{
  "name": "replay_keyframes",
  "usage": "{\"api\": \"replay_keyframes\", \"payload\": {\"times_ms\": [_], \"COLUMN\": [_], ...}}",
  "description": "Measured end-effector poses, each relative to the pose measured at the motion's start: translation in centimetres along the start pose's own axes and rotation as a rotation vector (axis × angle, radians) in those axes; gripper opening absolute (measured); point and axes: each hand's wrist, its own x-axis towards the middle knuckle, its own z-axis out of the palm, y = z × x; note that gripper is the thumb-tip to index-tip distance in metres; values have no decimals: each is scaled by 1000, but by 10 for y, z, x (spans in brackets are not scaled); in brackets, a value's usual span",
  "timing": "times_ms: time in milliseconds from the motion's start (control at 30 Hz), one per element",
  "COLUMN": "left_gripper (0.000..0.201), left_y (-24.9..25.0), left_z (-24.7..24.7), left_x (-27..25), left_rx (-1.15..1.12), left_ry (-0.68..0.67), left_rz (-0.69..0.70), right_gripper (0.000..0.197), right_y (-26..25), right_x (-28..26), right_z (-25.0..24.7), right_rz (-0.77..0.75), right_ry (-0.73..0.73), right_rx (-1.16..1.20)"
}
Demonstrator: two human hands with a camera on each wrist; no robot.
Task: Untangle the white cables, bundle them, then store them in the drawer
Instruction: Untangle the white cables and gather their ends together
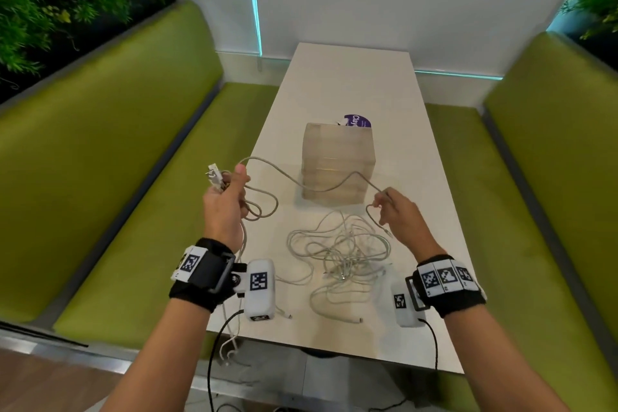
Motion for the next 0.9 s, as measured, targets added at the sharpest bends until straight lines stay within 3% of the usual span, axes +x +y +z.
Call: {"api": "replay_keyframes", "payload": {"times_ms": [100, 233, 300, 433, 633, 900], "left_gripper": [18, 18, 20, 23, 23, 20], "left_y": [-4, 0, 2, 2, -4, -10], "left_z": [-1, -12, -17, -18, -7, -1], "left_x": [0, 9, 12, 10, 2, -12], "left_rx": [-5, -23, -34, -6, 17, 64], "left_ry": [47, 145, 169, 139, 77, -30], "left_rz": [-11, -17, -6, 14, 1, -5], "right_gripper": [29, 9, 4, 18, 5, 7], "right_y": [-11, -5, 1, -14, -39, -9], "right_x": [4, 8, 6, -17, -53, -104], "right_z": [-18, -47, -57, -57, -16, 66], "right_rz": [-30, -31, -21, -14, 28, 188], "right_ry": [45, 67, 32, -202, -575, -912], "right_rx": [-16, -146, -91, 199, 319, 338]}}
